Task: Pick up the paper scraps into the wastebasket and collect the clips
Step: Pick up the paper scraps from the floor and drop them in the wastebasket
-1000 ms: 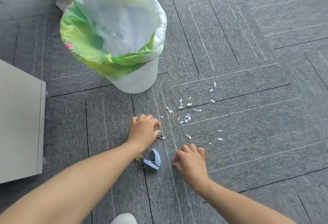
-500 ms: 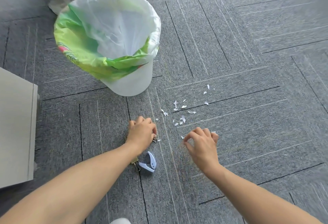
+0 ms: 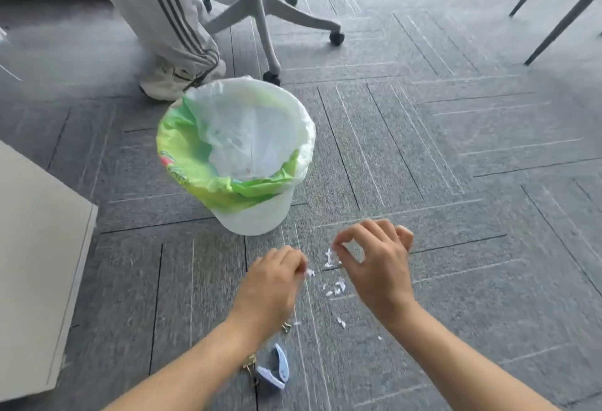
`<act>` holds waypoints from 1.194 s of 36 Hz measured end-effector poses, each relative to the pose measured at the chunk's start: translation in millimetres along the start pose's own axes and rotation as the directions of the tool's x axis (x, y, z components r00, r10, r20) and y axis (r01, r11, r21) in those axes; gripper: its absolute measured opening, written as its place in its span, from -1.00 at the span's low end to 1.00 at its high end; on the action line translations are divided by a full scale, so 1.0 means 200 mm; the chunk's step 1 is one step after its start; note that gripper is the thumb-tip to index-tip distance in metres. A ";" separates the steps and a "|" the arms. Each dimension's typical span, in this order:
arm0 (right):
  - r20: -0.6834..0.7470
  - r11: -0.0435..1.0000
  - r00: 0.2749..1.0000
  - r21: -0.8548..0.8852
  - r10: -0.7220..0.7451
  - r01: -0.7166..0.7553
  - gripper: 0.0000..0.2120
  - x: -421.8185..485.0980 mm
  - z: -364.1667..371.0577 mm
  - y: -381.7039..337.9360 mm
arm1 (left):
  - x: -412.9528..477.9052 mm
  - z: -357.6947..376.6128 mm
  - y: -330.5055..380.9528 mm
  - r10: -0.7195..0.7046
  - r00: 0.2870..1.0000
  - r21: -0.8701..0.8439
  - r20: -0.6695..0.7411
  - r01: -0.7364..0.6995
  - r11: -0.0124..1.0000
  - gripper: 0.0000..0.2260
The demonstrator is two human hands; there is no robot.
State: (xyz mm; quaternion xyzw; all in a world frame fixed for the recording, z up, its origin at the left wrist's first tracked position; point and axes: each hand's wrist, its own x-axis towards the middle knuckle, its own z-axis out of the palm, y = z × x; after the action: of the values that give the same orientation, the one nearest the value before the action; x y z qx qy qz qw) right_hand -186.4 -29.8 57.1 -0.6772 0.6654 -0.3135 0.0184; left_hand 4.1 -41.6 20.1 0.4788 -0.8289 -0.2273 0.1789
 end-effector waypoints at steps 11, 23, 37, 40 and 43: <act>0.029 0.999 0.999 0.038 -0.023 0.022 -0.96 0.83 -0.02 -0.40 | 0.57 -0.81 -0.04 -0.123 0.939 0.123 -0.321 0.170 0.978 -0.98; 0.314 0.966 0.948 -0.255 0.049 0.035 -0.91 0.96 0.09 -0.39 | 0.70 -0.89 -0.19 -0.335 0.911 0.302 -0.239 0.398 0.866 -0.81; 0.228 0.987 0.968 0.094 0.105 -0.130 -0.79 0.59 -0.11 0.05 | 0.62 -0.48 0.18 0.278 0.895 0.248 -0.349 -0.198 0.948 -0.51; 0.266 0.972 0.943 0.065 0.200 -0.224 -0.80 0.35 -0.12 0.22 | 0.58 -0.28 0.23 0.353 0.900 0.148 -0.256 -0.324 0.934 -0.57; 0.344 0.953 0.893 -0.013 0.289 -0.303 -0.84 0.11 -0.09 0.36 | 0.52 -0.06 0.26 0.288 0.954 0.016 -0.088 -0.288 0.958 -0.65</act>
State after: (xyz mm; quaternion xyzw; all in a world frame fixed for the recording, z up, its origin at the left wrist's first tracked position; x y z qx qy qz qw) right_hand -260.5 -51.0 47.6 -0.6114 0.7408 -0.1984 0.1949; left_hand -75.8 -111.8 65.8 0.3629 -0.8814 -0.1761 0.2461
